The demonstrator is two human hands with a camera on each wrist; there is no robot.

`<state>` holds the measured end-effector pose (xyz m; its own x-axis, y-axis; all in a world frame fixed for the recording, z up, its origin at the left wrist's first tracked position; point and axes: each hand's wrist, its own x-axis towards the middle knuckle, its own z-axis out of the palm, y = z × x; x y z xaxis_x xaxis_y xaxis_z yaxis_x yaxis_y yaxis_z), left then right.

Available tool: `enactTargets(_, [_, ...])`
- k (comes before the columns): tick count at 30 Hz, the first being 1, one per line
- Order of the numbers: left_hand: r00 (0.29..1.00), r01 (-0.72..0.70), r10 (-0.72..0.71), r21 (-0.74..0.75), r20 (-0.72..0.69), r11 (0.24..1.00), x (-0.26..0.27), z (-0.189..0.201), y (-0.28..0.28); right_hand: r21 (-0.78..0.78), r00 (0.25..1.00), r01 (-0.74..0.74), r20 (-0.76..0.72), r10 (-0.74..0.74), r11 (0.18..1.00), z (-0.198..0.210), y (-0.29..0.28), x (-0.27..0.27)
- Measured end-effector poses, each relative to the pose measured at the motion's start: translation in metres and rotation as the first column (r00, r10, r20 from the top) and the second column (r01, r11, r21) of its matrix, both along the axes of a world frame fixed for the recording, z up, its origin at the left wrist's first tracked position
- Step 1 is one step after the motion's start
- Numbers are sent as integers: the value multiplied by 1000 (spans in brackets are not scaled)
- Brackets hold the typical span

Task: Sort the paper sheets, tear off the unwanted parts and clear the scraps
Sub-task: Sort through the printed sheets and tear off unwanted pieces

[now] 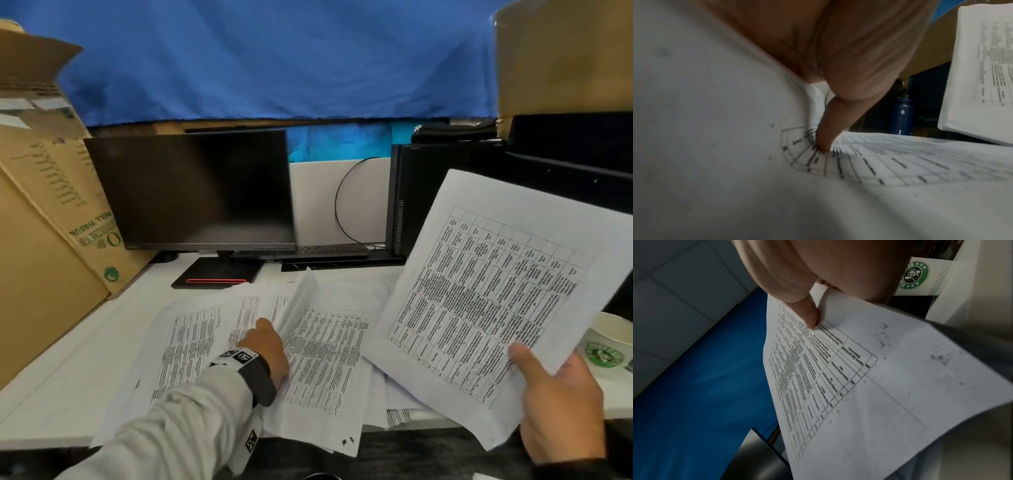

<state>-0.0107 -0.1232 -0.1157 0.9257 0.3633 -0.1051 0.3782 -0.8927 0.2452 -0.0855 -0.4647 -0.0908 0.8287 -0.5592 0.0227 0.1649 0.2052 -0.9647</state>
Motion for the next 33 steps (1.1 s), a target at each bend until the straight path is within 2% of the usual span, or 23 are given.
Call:
enactTargets(5, [988,144,-144,-2,-63,990,-6,0,-12,-25,1000,-25,-8,25,999,3,10,-5])
enactTargets(8, [983,177,-178,-27,-45,984,-8,3,-10,-21,999,-46,-3,46,999,8,16,-8])
enactTargets(10, [988,157,-155,-108,24,982,-12,10,-2,-28,999,-41,5,41,999,8,17,-8])
enactTargets(13, [969,157,-81,-329,235,931,-26,32,10,-32,1000,-29,10,30,999,6,16,-9])
enactTargets(17, [828,280,5,-420,561,863,-56,65,24,-21,1000,-1,-16,1,1000,6,14,-9])
enactTargets(20, [734,354,85,-486,674,799,-83,92,35,-24,999,21,-42,-22,999,8,14,-8])
enactTargets(22, [679,409,185,-575,711,709,-99,108,42,-37,998,24,-53,-26,999,11,19,-8])
enactTargets(23, [662,449,245,-637,708,627,-106,116,43,-47,998,16,-56,-18,999,13,22,-9])
enactTargets(24, [670,483,291,-699,683,528,-110,120,46,-59,999,1,-52,-4,998,15,26,-9])
enactTargets(26, [731,521,312,-792,607,320,-116,122,48,-69,996,-68,-57,64,995,17,33,-10])
enactTargets(27, [766,521,295,-820,571,236,-118,119,46,-78,991,-121,-74,115,990,20,39,-12])
enactTargets(28, [798,505,274,-843,537,184,-118,113,43,-92,980,-186,-92,178,978,22,46,-14])
enactTargets(29, [822,485,249,-859,512,163,-117,106,37,-111,961,-263,-116,250,959,25,54,-16])
enactTargets(33, [903,361,152,-901,403,242,-106,68,10,-154,835,-548,-154,528,822,40,87,-28])
